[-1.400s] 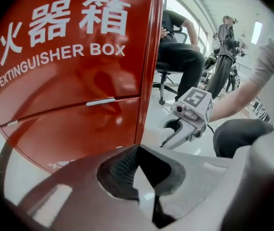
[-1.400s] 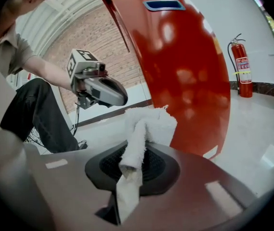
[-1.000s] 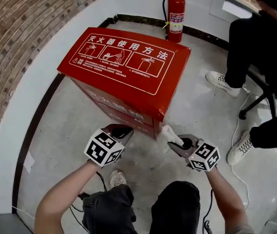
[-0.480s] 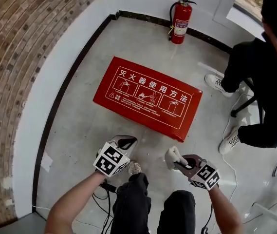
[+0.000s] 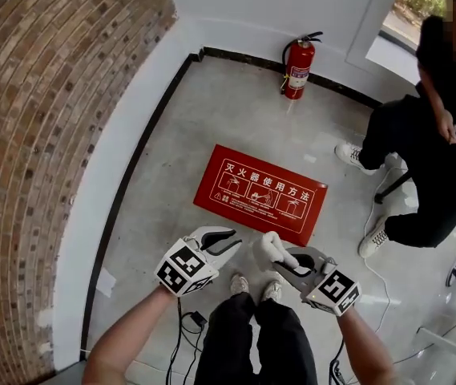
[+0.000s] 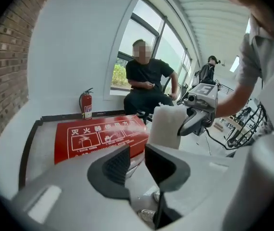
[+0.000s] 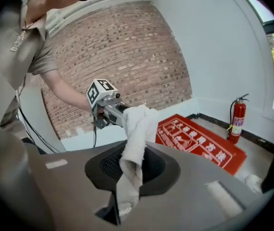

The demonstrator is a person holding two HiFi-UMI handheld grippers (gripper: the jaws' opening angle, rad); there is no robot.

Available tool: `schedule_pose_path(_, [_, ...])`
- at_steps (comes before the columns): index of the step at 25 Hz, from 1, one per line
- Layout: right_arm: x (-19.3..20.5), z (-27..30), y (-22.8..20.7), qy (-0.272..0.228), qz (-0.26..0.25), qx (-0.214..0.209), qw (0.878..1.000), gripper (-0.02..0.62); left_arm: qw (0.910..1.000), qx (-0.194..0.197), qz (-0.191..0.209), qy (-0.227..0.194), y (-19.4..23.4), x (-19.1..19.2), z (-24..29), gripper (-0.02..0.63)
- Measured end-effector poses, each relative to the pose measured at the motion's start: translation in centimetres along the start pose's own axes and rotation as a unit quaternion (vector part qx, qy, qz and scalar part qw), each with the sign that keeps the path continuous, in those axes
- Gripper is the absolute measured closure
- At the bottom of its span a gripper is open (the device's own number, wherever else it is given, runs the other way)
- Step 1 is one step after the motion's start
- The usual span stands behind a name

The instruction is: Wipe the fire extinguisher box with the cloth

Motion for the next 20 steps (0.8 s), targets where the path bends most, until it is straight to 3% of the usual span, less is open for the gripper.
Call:
schedule_pose_path(4, [-5.4,1.1,-1.9,-0.027,-0.005,0.029,0.999,0.520,0.9994,0.024,0.025,-0.004,2.9,-4.2,-2.6,0.497])
schedule_pose_path(7, [-9.2,3.0,-2.7,-0.035,-0.011,0.046,0.998,0.520,0.9948,0.075,0.068,-0.008,5.3,-7.3,-4.5,0.445])
schedule_pose_path(9, [-11.6,4.9,-2.6,-0.033,-0.022,0.048,0.998,0.520,0.9866,0.119,0.112,-0.003,6.9,-8.9,-5.9,0.407])
schedule_pose_path(12, [-14.7,8.2,-1.8,-0.028,-0.038,0.048,0.998,0.518,0.9668,0.192,0.168,0.004,9.0,-10.8,-8.2,0.398])
schedule_pose_path(16, [-18.5,11.9,-0.8,-0.034,-0.043,0.052,0.997,0.518,0.9344,0.282,0.215,0.029,11.4,-12.5,-11.2,0.340])
schedule_pose_path(20, [-21.7,13.9,-0.8,-0.054,-0.031,0.059,0.996,0.518,0.8984,0.365,0.236,0.064,12.4,-14.3,-12.4,0.328])
Point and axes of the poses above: the fingertips, and each gripper's own axes: z forward along the fingers, y to its left, x out of its underside, the point moved 5 cm from there along -z, backward along the fingers, and after that the axes turned 3 degrees about -z, right-handed, at the moved point
